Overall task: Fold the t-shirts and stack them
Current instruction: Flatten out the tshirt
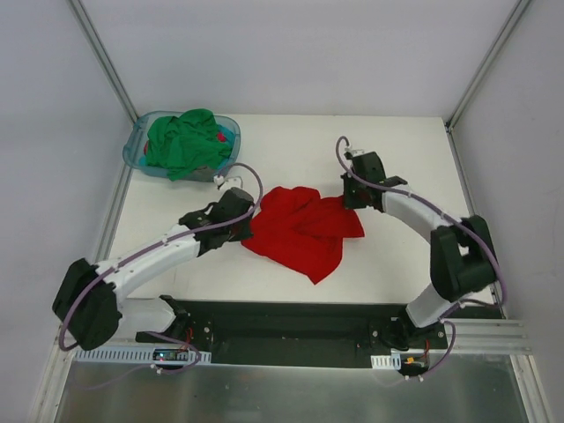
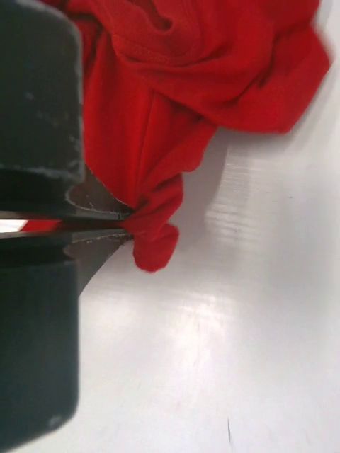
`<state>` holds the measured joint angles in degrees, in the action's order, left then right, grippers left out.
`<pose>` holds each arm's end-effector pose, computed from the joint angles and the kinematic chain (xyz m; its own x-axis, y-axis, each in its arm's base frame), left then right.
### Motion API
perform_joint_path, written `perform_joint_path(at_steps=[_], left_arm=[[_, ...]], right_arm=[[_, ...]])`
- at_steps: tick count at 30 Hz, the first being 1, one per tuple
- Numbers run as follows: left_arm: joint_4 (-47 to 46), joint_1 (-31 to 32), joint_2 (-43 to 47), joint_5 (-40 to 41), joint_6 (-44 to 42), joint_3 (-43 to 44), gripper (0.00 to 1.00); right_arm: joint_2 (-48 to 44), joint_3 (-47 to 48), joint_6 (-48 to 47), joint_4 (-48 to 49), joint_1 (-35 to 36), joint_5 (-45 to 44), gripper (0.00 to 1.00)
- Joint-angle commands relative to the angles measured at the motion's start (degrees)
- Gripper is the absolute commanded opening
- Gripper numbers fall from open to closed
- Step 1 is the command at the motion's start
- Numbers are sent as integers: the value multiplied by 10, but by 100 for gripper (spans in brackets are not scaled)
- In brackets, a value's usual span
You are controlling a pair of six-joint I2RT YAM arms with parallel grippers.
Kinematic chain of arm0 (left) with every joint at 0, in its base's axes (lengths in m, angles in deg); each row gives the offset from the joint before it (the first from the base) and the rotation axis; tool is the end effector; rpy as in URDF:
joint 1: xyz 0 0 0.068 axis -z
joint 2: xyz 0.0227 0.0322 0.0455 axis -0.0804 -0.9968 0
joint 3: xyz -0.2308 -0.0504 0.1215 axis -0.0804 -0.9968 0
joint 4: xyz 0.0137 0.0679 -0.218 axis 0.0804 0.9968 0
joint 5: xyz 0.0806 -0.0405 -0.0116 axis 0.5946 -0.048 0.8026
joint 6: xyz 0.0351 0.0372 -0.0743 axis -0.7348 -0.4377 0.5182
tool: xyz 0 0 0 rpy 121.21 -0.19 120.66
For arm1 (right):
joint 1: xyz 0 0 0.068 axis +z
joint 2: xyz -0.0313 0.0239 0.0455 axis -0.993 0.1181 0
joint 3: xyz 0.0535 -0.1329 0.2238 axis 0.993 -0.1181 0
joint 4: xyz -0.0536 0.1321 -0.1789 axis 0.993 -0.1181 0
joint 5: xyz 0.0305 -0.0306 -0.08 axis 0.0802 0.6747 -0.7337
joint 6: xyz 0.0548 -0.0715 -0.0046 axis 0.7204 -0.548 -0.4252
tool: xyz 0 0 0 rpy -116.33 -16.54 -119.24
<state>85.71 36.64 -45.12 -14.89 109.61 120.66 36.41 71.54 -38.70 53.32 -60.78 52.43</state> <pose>0.2119 -0.1585 0.2022 -0.7447 -0.1665 -0.6463 0.0406 0.9553 -0.2929 0.3310 0.1385 0.1775 -0.6742 -0.3327 -0.6593 -0.4284 0.9034 -0.0178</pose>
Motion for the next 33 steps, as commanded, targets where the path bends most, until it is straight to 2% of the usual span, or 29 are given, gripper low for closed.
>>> perform_joint_path(at_steps=[1,6,10,14,19,23,27,30,33], left_arm=[[49,-17,111,80,-49,73,0],[53,-23,217,117,-101,144,0],[52,-22,287,103,-148,203,0],[52,-22,347,63,-175,248,0],[49,-22,396,-4,-171,292,0],[49,-22,396,-16,-169,309,0],[46,-22,366,61,-161,303,0],[37,-22,307,141,-173,307,0],[19,-47,207,153,-202,352,0]], right_arm=[[-161,44,-19,-63,-2,-80,1],[-305,63,-33,-113,-1,-72,3],[-386,135,-46,-198,-2,-28,4],[-458,195,-40,-247,-2,44,1],[-526,236,-7,-266,-2,99,1],[-544,258,3,-284,-1,103,1],[-515,274,13,-327,-1,-1,1],[-459,286,3,-345,-5,-76,1],[-388,315,-7,-344,-34,-73,0]])
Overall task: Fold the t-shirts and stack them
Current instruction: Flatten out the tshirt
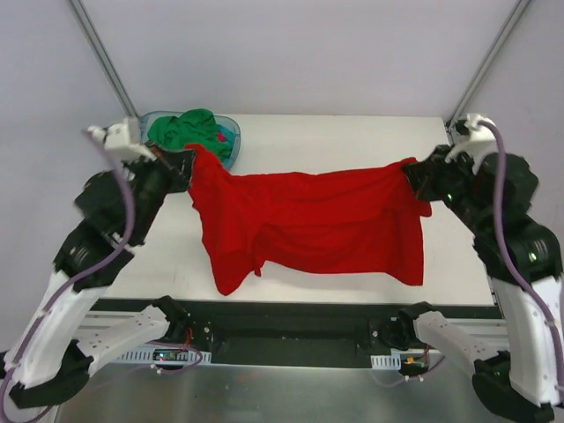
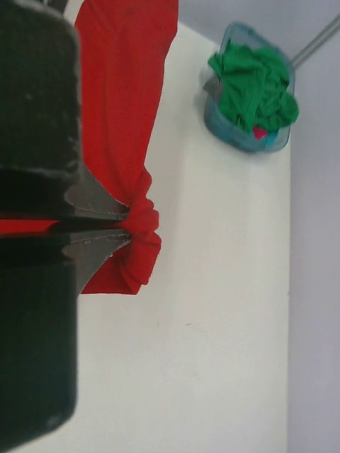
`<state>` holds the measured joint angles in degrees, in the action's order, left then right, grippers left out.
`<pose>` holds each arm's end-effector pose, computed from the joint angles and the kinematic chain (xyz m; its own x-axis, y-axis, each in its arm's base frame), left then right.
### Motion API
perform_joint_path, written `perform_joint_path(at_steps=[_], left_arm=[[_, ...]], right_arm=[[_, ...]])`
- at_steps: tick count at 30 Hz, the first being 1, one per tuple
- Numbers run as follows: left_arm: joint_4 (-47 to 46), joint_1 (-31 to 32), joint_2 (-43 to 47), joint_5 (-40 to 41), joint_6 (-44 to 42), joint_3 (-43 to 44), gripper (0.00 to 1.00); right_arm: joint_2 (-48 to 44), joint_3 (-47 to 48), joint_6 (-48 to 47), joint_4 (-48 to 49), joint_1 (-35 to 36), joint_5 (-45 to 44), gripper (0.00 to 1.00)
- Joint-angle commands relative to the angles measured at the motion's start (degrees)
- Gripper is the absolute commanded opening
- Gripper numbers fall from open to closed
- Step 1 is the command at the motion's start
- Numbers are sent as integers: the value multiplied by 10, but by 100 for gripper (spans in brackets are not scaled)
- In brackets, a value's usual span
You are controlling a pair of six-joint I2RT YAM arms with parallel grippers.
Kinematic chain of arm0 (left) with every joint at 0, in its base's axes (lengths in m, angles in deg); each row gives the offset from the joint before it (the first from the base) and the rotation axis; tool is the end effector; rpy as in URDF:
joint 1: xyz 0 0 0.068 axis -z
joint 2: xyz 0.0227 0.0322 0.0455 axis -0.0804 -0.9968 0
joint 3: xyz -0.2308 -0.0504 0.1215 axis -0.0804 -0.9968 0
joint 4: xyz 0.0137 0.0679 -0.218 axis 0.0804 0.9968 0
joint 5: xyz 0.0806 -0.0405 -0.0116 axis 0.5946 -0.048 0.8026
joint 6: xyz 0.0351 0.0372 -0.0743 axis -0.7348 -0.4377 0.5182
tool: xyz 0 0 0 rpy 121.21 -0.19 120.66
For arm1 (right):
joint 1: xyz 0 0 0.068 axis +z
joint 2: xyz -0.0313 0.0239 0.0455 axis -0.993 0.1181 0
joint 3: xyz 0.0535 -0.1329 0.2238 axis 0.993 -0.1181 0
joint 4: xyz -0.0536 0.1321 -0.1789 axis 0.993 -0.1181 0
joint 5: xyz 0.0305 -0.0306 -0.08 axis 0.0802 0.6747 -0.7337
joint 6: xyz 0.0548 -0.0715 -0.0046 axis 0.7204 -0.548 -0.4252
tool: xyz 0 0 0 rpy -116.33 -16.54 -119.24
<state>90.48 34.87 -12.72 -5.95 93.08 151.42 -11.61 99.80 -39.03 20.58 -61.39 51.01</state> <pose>0.1046 -0.0441 0.4807 0.0341 -0.4927 -0.8695 0.3162 0.8307 -0.4583 0.1179 0.0469 0.4750 -0.0635 -0.0857 -0.9943 -0.3718 0.9266 -0.0561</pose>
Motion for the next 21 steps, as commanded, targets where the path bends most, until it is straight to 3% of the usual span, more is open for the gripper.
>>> perform_joint_path(at_steps=[1,4,7,10,16,21], left_arm=[[-28,-59,-154,20,-43,72,0],[-22,-149,-252,-116,-36,184,0],[-6,-165,-318,-151,-57,279,0],[-3,-165,-318,-157,-62,285,0],[0,-165,-210,-140,-24,98,0],[0,-165,-139,-189,53,-132,0]], right_arm=[[119,50,-4,-16,-51,-51,0],[188,140,8,-24,-117,-13,0],[242,218,7,-48,-148,21,0],[252,223,8,-49,-161,79,0],[152,52,28,-34,-174,68,3],[44,-203,65,13,-176,75,7]])
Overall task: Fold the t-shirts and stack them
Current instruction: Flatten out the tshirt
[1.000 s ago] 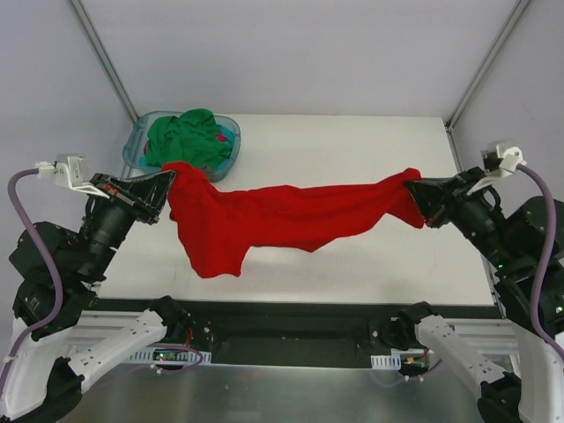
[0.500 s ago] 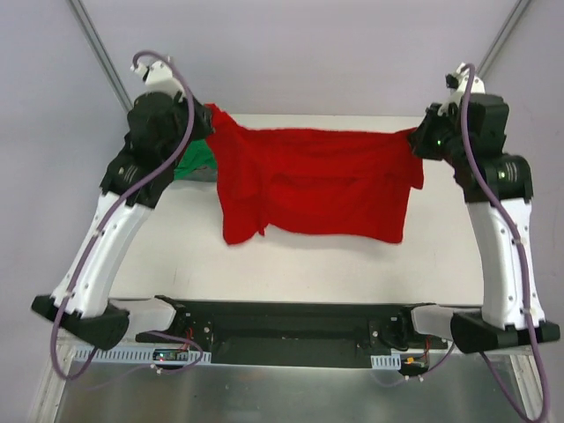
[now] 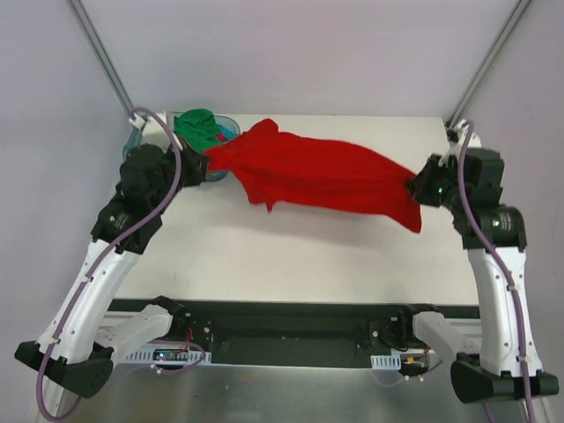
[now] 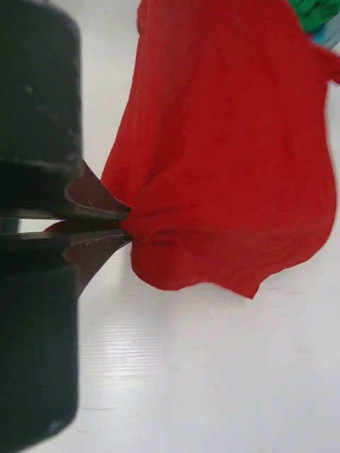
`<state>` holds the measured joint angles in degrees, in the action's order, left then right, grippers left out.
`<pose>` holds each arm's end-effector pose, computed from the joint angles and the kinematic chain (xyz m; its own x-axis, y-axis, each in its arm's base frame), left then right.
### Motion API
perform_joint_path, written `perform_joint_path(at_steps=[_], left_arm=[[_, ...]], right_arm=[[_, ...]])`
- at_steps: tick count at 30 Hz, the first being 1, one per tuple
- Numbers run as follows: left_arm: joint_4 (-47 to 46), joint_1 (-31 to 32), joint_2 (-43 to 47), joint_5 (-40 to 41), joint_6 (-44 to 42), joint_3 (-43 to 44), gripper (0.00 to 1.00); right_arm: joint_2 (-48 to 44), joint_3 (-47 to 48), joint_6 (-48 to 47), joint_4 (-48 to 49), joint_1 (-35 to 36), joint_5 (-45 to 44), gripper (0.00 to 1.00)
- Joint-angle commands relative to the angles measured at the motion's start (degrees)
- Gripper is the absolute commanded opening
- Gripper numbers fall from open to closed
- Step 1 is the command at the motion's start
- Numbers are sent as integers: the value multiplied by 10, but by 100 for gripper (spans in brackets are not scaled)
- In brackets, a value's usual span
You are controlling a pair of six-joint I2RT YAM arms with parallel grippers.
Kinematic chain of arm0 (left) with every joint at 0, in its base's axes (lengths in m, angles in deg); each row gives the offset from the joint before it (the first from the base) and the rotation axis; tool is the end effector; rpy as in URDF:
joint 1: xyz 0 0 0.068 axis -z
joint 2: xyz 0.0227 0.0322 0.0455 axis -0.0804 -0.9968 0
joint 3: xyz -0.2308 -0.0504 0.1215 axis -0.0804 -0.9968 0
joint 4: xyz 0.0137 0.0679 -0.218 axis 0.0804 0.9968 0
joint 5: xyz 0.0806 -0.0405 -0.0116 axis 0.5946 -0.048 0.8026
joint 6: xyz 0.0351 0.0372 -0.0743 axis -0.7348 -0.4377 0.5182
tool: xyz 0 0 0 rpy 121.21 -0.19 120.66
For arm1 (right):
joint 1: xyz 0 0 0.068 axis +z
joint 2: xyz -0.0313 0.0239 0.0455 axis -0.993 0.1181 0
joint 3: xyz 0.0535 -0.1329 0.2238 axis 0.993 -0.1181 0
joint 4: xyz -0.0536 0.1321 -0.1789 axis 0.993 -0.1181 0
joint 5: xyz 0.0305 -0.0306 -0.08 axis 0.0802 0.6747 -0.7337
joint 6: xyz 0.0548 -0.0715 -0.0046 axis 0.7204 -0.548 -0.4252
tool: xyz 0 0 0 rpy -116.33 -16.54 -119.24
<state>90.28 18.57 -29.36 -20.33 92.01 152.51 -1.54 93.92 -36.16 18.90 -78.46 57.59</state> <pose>0.2018 -0.0721 0.4462 -0.1453 -0.3398 -0.9292 0.1992 0.9099 -0.3639 0.1953 0.0252 0.4153 -0.3857 -0.0380 -0.9218 -0.1859 0.9819 0.0373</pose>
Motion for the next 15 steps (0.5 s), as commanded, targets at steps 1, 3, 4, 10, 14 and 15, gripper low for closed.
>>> perform_joint_path(at_steps=[1,3,4,10,14,15], left_arm=[[2,-2,31,-49,80,-183,0],[1,-2,24,-41,103,-240,0],[1,-3,10,-37,103,-248,0],[2,-7,-149,-25,93,-170,0],[2,-16,-270,-52,81,-93,0],[2,-17,-292,-51,81,-80,0]], right_arm=[[-65,-179,39,31,-5,11,7],[-67,-241,43,40,-8,24,7],[-58,-258,39,47,-11,28,8],[93,-248,24,84,-39,-15,7],[183,-224,17,123,-61,-24,10],[205,-219,16,124,-65,-19,11]])
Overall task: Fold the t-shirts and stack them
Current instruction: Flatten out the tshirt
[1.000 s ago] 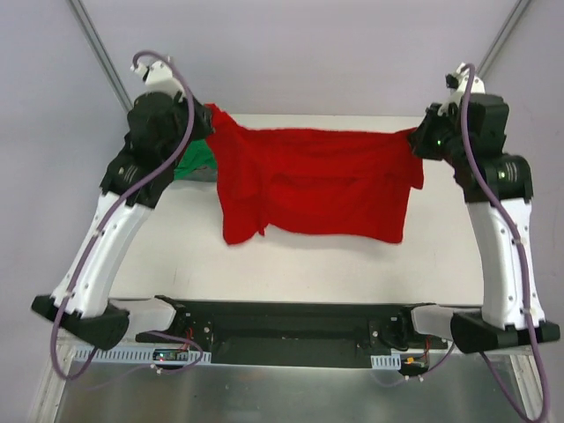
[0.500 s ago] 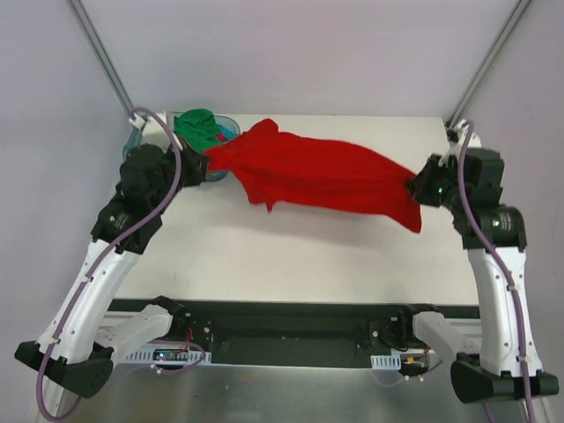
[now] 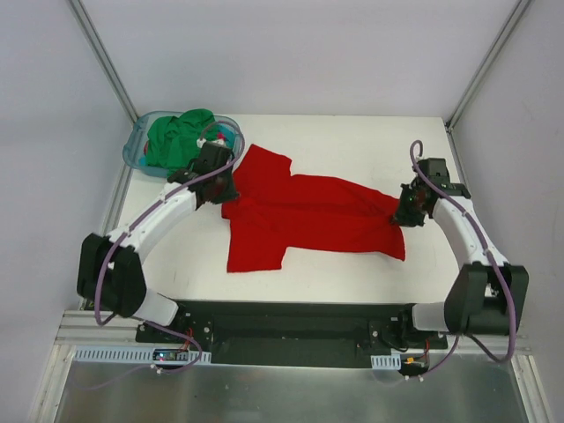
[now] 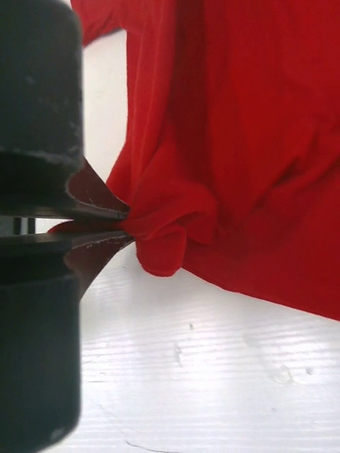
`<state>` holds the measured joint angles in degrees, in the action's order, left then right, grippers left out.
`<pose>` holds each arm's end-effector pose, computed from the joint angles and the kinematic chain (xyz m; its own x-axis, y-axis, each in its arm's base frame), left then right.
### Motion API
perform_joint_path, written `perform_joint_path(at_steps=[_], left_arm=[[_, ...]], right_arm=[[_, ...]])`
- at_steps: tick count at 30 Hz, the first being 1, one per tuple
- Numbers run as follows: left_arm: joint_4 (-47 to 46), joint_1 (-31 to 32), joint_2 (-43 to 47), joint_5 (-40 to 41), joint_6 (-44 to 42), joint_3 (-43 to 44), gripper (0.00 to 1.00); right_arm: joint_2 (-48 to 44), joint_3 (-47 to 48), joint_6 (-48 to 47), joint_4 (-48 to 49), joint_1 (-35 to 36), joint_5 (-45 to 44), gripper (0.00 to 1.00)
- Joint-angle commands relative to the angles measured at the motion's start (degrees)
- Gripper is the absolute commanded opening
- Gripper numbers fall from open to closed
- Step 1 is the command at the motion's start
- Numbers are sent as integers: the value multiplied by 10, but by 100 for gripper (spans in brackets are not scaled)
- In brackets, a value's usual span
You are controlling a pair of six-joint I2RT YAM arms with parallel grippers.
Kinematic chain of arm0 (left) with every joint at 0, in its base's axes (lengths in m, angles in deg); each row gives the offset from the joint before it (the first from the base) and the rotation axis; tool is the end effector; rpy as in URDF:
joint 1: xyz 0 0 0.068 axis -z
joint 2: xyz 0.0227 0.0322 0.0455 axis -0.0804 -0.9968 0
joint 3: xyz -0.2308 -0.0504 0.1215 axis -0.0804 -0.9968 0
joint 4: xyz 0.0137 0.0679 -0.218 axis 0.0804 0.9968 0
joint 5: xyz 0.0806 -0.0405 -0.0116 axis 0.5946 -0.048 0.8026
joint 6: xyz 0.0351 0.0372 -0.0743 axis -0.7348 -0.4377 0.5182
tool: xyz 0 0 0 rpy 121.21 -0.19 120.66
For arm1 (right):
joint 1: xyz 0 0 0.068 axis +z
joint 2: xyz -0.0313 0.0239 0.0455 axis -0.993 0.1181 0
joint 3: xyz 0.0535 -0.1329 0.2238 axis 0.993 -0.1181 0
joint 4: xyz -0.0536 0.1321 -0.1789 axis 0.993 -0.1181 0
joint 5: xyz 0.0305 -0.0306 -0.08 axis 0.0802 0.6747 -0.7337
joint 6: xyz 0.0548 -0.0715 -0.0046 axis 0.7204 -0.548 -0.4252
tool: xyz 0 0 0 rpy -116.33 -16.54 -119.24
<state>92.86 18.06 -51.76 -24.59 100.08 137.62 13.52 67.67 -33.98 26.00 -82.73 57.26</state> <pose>0.2845 -0.1111 0.2522 -0.7134 -0.2428 -0.6573 -0.0381 0.9501 -0.3096 0.2521 0.0106 0.2275 -0.8408 0.0248 -0.5408 -0.0383 0.9937 0.1051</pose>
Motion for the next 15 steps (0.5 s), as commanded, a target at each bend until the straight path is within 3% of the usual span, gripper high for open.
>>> perform_joint_path(at_steps=[1,4,7,8,10,13,15], left_arm=[[-24,-16,-93,-11,-1,80,0],[-24,-26,-160,-23,-14,123,0],[-19,-35,-208,-47,-28,167,16],[-19,-36,-217,-50,-33,176,24],[-15,-37,-219,-68,-34,186,53],[-14,-37,-183,-76,-33,163,96],[-14,-37,-138,-77,-23,130,99]], right_arm=[[74,54,-6,53,-25,-10,12],[130,68,-11,80,-30,3,18],[177,93,-13,94,-35,-6,26],[188,101,-14,94,-37,-9,33],[190,108,-14,89,-38,-15,56],[150,94,-6,87,-38,-44,81],[112,78,9,79,-38,-99,92]])
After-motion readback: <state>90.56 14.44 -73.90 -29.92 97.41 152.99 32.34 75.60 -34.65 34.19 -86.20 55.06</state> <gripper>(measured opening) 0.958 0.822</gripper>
